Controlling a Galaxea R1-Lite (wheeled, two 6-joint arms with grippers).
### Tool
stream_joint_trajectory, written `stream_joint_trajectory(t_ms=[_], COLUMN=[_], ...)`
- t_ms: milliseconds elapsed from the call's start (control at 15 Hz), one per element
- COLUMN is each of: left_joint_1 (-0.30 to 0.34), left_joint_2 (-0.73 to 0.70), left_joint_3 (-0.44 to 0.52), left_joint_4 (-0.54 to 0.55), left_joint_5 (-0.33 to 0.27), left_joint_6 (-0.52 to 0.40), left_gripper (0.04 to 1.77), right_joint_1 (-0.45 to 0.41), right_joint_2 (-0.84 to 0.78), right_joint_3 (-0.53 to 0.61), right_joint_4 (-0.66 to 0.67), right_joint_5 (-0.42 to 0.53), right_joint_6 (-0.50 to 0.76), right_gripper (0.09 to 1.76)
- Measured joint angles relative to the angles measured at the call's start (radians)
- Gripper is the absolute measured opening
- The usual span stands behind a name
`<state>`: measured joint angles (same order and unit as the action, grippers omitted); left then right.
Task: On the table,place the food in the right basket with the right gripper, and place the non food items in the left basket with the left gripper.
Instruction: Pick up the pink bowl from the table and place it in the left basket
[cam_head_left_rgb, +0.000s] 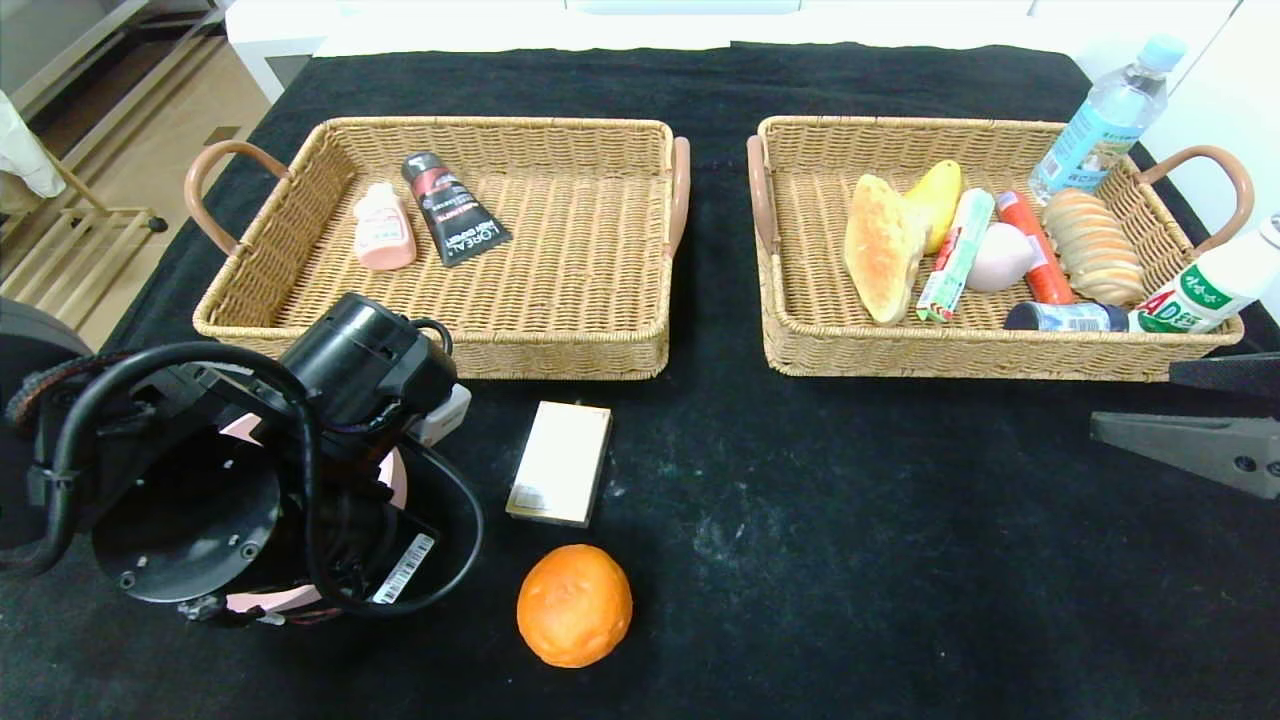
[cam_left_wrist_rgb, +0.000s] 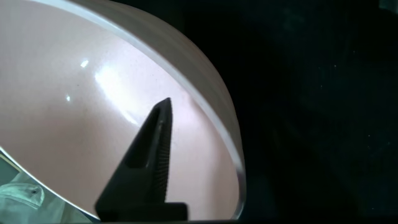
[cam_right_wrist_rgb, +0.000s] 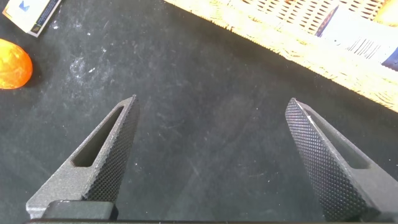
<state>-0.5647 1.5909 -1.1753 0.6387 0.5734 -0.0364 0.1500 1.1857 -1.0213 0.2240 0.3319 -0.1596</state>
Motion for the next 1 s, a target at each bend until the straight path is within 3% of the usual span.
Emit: stream_joint_trajectory(t_ms=[133, 200, 1000], left_joint_1=[0.0, 0.0, -0.001], left_joint_2=[0.0, 0.0, -0.007], left_joint_3=[0.0, 0.0, 0.001], left_joint_4=[0.0, 0.0, 0.0], left_joint_5=[-0.001, -0.003, -0.003], left_joint_6=[0.0, 0.0, -0.001], left_gripper=[0.71, 0.15, 0.19], right_joint_1=[0.0, 0.0, 0.0], right_joint_2=[0.0, 0.0, 0.0], right_joint_3=[0.0, 0.0, 0.0], right_joint_4=[0.0, -0.001, -0.001], right_joint_5=[0.0, 0.0, 0.0], right_joint_6=[0.0, 0.0, 0.0], right_gripper=[1.71, 1.71, 1.71])
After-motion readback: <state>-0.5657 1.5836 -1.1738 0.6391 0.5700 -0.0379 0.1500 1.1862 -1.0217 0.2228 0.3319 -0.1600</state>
